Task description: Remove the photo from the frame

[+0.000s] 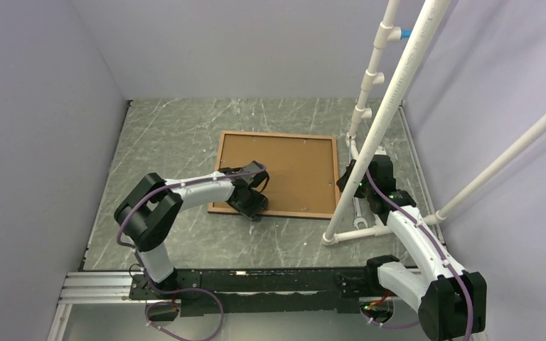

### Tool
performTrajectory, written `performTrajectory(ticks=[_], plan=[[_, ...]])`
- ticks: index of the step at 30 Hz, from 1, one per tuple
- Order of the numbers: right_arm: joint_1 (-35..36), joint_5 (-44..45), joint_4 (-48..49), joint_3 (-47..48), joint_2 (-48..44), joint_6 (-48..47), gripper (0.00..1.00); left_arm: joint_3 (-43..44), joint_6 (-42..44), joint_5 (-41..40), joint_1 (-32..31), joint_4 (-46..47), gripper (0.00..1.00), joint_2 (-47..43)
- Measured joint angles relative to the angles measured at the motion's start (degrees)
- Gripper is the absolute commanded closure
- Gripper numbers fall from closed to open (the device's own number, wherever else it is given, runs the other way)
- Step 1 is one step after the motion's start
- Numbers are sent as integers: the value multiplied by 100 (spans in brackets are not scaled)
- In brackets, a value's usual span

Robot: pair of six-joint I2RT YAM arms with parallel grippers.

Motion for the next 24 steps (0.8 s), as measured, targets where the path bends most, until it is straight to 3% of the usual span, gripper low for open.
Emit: performTrajectory(ticks=[2, 4, 8, 15, 24], plan=[[0, 0, -2, 0, 0, -4, 100, -227, 138, -50, 179, 13, 98, -188], [0, 0, 0, 0, 0, -17, 100, -426, 396, -17, 448, 57, 100, -348], [0, 2, -2, 0, 0, -22, 100, -516, 1209, 70, 1043, 96, 100, -431], [0, 0, -2, 0, 2, -35, 100, -295, 3348, 107, 1958, 83, 100, -330], [0, 0, 0, 0, 42, -35, 100, 92, 6153, -494, 2409, -173, 100, -225]])
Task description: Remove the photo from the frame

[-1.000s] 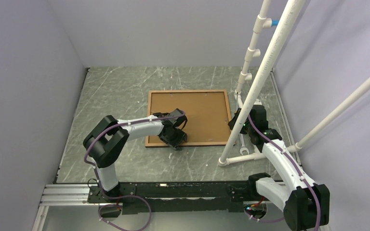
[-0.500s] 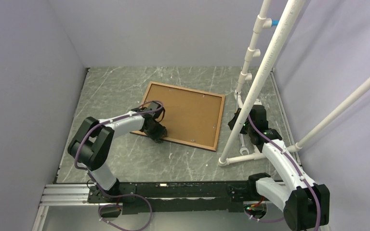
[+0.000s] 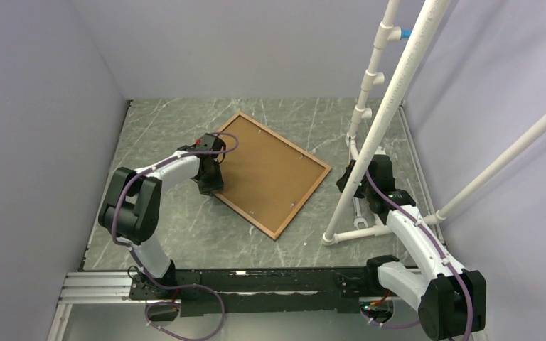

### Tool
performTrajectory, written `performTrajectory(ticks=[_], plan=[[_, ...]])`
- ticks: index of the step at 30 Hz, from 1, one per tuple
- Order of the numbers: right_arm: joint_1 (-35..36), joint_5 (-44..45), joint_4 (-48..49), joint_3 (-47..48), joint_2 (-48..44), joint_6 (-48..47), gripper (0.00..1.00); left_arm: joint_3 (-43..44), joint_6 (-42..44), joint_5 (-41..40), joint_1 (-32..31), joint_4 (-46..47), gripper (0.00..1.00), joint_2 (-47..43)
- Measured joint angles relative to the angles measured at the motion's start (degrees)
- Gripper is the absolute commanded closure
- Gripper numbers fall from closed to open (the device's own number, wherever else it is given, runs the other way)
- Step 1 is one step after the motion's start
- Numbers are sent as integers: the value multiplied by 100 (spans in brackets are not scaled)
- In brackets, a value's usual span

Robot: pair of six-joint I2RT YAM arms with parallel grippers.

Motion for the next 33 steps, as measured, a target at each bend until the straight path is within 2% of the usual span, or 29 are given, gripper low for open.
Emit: performTrajectory(ticks=[5, 13, 21, 25, 29, 30, 31, 33], plan=[[0, 0, 0, 0, 7, -2, 100, 295, 1019, -269, 4, -192, 100, 188], [0, 0, 0, -2, 11, -4, 100, 1027, 2188, -579, -24, -306, 100, 732], [0, -20, -37, -2, 149, 20, 100, 2734, 3477, -765, -396, -612, 100, 1781], [0, -181, -225, 0, 214, 66, 100, 3348, 3781, -702, -540, -695, 100, 2170], [0, -380, -575, 72, 396, 70, 100, 3563, 3792, -487, -551, -776, 100, 2291], [0, -455, -656, 72, 424, 68, 100, 3580, 3722, -490, -542, -796, 98, 2291], [13, -527, -748, 72, 431, 70, 100, 3578, 3617, -485, -522, -813, 92, 2267], [79, -627, -885, 72, 420, 83, 100, 3397, 3329, -446, -459, -791, 72, 2100]])
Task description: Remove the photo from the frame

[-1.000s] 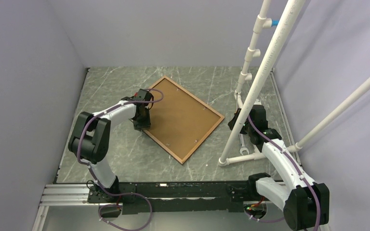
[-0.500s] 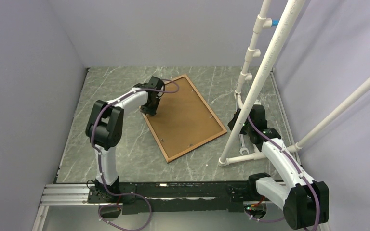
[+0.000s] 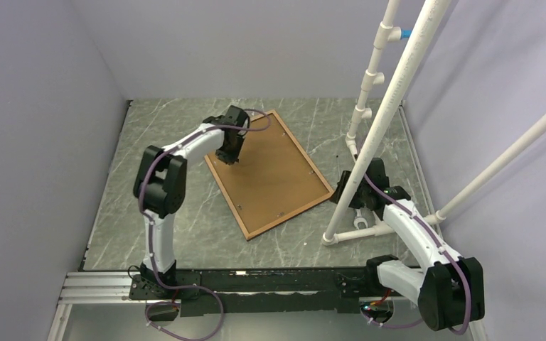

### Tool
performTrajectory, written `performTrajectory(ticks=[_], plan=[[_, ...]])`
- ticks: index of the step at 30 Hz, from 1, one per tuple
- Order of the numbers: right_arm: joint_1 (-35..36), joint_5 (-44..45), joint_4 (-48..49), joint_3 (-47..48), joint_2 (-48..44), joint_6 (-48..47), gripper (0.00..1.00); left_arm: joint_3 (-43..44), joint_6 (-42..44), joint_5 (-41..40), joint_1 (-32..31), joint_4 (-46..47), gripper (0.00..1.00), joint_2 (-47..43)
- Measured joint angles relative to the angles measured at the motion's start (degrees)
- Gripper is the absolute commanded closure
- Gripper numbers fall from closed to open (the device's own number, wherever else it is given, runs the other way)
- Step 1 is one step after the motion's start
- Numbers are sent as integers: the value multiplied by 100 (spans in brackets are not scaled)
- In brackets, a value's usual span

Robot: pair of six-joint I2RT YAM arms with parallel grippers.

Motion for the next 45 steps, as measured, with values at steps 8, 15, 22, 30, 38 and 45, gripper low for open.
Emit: performTrajectory(ticks=[8, 15, 22, 30, 38, 45], plan=[[566, -55, -256, 129, 208, 55, 100, -2337, -1751, 498, 925, 168, 43, -2774], [822, 236, -616, 485, 376, 72, 100, -3115, -3320, 1220, 1370, 586, 41, -3429], [964, 470, -780, 605, 369, 136, 100, -3746, -4507, 1585, 1416, 831, 45, -2931], [1038, 702, -868, 608, 407, 297, 100, -3311, -4870, 1637, 1364, 935, 50, -1939], [1113, 977, -1397, 962, 874, 310, 100, -2529, -4673, 1189, 1054, 787, 81, -1290], [1132, 1200, -1871, 1650, 1364, 101, 100, -2433, -4374, 1300, 1047, 800, 100, -1209]])
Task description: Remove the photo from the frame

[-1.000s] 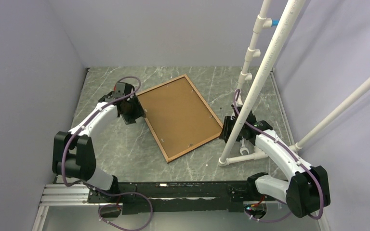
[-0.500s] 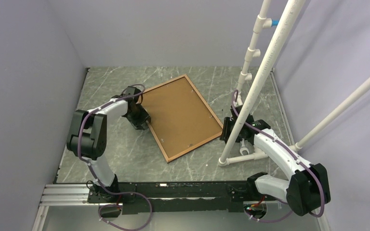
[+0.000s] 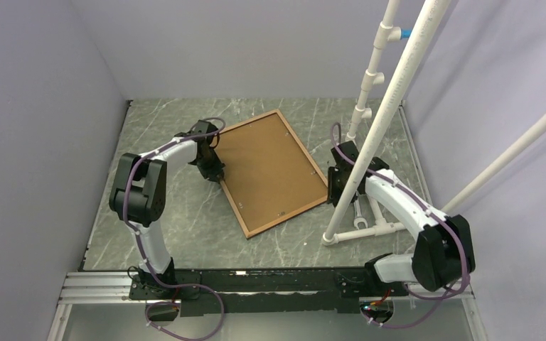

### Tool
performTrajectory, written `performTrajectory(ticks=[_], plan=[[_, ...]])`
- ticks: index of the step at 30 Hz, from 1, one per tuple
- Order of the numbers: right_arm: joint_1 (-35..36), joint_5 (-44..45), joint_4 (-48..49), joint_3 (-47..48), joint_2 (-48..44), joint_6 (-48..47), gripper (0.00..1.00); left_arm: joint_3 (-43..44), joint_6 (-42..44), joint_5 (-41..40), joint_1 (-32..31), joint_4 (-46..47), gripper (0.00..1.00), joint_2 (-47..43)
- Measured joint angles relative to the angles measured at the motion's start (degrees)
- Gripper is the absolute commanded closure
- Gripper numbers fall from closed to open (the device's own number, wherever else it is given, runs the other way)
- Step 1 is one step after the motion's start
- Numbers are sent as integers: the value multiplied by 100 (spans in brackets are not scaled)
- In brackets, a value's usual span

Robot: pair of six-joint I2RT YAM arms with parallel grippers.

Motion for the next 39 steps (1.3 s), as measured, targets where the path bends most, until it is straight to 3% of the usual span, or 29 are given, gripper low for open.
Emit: performTrajectory(ticks=[10, 39], plan=[[31, -372, -798, 461, 1222, -444, 100, 330, 271, 210, -7, 26, 100, 269], [101, -166, -763, 922, 1906, -597, 100, 520, 562, 525, 81, -33, 100, 420]])
